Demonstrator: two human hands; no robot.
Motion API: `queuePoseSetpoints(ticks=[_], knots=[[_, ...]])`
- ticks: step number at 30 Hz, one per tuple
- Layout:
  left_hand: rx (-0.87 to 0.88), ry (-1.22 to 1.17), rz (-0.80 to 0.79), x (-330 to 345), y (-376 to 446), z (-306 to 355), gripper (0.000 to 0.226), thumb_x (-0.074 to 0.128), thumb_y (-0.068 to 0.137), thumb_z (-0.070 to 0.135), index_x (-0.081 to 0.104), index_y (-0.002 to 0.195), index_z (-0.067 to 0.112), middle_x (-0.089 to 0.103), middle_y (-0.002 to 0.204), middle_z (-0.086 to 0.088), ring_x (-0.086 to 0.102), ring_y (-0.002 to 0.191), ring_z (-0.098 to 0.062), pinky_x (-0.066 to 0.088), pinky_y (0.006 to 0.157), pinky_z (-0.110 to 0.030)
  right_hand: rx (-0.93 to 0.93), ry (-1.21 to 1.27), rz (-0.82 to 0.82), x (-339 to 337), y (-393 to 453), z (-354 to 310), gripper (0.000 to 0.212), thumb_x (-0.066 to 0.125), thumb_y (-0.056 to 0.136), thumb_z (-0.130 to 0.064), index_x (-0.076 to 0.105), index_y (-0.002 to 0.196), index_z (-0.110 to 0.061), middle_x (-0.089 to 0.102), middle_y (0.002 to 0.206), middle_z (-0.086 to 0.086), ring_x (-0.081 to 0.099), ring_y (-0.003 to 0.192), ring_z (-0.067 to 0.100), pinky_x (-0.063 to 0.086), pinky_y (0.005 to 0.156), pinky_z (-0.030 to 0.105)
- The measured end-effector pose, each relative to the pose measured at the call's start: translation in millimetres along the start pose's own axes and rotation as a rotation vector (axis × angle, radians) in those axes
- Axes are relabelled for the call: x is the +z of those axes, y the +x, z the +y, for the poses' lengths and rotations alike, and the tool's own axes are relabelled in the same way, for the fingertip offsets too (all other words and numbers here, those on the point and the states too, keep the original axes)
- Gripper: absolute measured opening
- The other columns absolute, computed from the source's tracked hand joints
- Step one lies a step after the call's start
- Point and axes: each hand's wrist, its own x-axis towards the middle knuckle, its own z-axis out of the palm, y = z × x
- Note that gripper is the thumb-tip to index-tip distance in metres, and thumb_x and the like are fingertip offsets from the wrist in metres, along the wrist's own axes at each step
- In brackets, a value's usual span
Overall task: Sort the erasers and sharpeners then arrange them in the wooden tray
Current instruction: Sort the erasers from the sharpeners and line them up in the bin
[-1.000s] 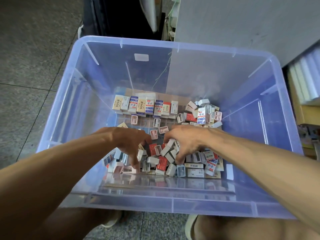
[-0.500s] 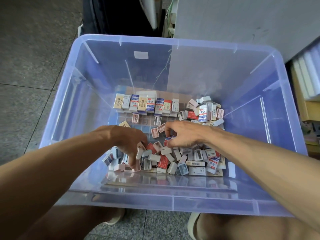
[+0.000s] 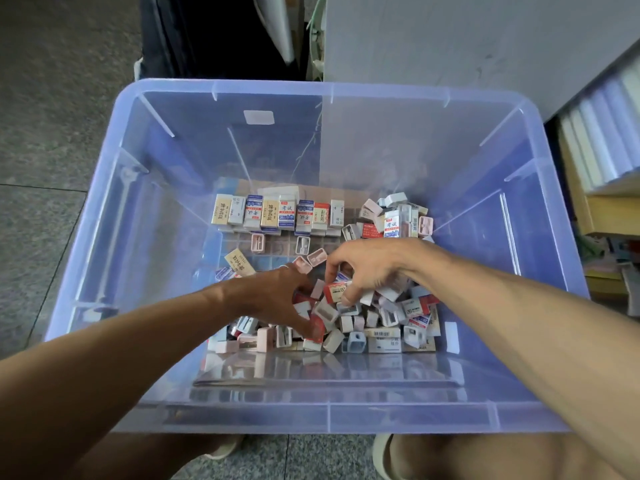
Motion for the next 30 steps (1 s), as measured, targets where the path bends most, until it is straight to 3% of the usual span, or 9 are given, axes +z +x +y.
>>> queuePoseSetpoints(ticks=[3, 6, 10, 15, 17, 20, 22, 26, 30], knots=[[-0.02, 0.167, 0.029, 6, 2, 1, 0.051, 0.084, 0.067, 0.048, 0.055, 0.107, 0.033, 0.061, 0.099, 0.014, 0.06, 0.092, -0.013, 0.053, 0.082, -0.032, 0.009, 0.048, 0.058, 1, -3, 3, 0.043, 0.079, 0.084, -0.021, 0.059, 0.122, -0.023, 0.044, 0.113, -0.006, 0.051, 0.09, 0.011, 0.037, 0.066, 0.026], [-0.002, 0.143, 0.078, 9, 2, 5, 0.037, 0.081, 0.071, 0.05, 0.055, 0.094, 0.038, 0.058, 0.088, 0.018, 0.058, 0.082, -0.01, 0.045, 0.068, -0.023, 0.008, 0.078, 0.143, 0, -7, 8, 0.042, 0.078, 0.084, -0.02, 0.059, 0.121, -0.023, 0.048, 0.107, -0.005, 0.054, 0.09, 0.015, 0.039, 0.063, 0.025], [0.012, 0.157, 0.082, 15, 3, 4, 0.05, 0.082, 0.073, 0.042, 0.06, 0.114, 0.026, 0.065, 0.102, 0.007, 0.06, 0.088, -0.015, 0.046, 0.069, -0.022, 0.034, 0.124, 0.204, -7, -11, 8, 0.042, 0.078, 0.085, -0.02, 0.059, 0.122, -0.025, 0.048, 0.108, -0.003, 0.052, 0.084, 0.011, 0.038, 0.059, 0.024], [-0.006, 0.052, -0.021, 9, 0, 7, 0.052, 0.082, 0.075, 0.036, 0.056, 0.118, 0.021, 0.065, 0.109, 0.007, 0.062, 0.093, -0.012, 0.048, 0.075, -0.021, 0.087, 0.226, 0.207, -13, -12, 13, 0.04, 0.076, 0.083, -0.006, 0.059, 0.114, -0.026, 0.056, 0.101, -0.002, 0.056, 0.074, 0.012, 0.044, 0.057, 0.023], [0.003, -0.032, -0.066, 7, -1, 8, 0.043, 0.081, 0.077, 0.032, 0.06, 0.113, 0.018, 0.069, 0.103, 0.005, 0.067, 0.086, -0.012, 0.055, 0.072, -0.024, 0.099, 0.277, 0.246, -15, -11, 15, 0.04, 0.075, 0.081, -0.002, 0.061, 0.11, -0.026, 0.059, 0.105, 0.003, 0.06, 0.074, 0.016, 0.051, 0.061, 0.03], [0.01, -0.135, -0.07, 0, -7, 8, 0.025, 0.078, 0.082, 0.027, 0.062, 0.098, 0.016, 0.068, 0.085, 0.004, 0.064, 0.067, -0.01, 0.051, 0.053, -0.02, 0.098, 0.385, 0.329, -16, -7, 17, 0.035, 0.08, 0.08, -0.005, 0.062, 0.101, -0.027, 0.06, 0.111, 0.004, 0.065, 0.091, 0.021, 0.059, 0.083, 0.043], [0.013, -0.187, -0.018, -5, -9, 6, 0.018, 0.077, 0.083, 0.027, 0.063, 0.09, 0.017, 0.068, 0.08, 0.004, 0.064, 0.067, -0.012, 0.049, 0.055, -0.019, 0.075, 0.5, 0.392, -18, -6, 19, 0.035, 0.082, 0.079, -0.005, 0.063, 0.095, -0.029, 0.064, 0.116, 0.005, 0.067, 0.099, 0.024, 0.058, 0.089, 0.049], [0.004, -0.279, 0.076, -11, -14, 8, 0.03, 0.073, 0.086, 0.029, 0.065, 0.086, 0.0, 0.063, 0.065, 0.002, 0.056, 0.053, -0.007, 0.042, 0.051, -0.02, 0.082, 0.727, 0.539, -20, -2, 23, 0.036, 0.08, 0.079, 0.0, 0.064, 0.096, -0.027, 0.066, 0.118, 0.008, 0.073, 0.09, 0.024, 0.062, 0.079, 0.044], [-0.002, -0.387, 0.082, -14, -19, 9, 0.024, 0.068, 0.09, 0.026, 0.061, 0.075, 0.009, 0.056, 0.058, 0.006, 0.05, 0.047, -0.004, 0.041, 0.048, -0.017, 0.134, 0.916, 0.711, -14, 11, 17, 0.038, 0.081, 0.079, 0.0, 0.058, 0.095, -0.026, 0.067, 0.11, 0.01, 0.071, 0.09, 0.022, 0.063, 0.076, 0.04]])
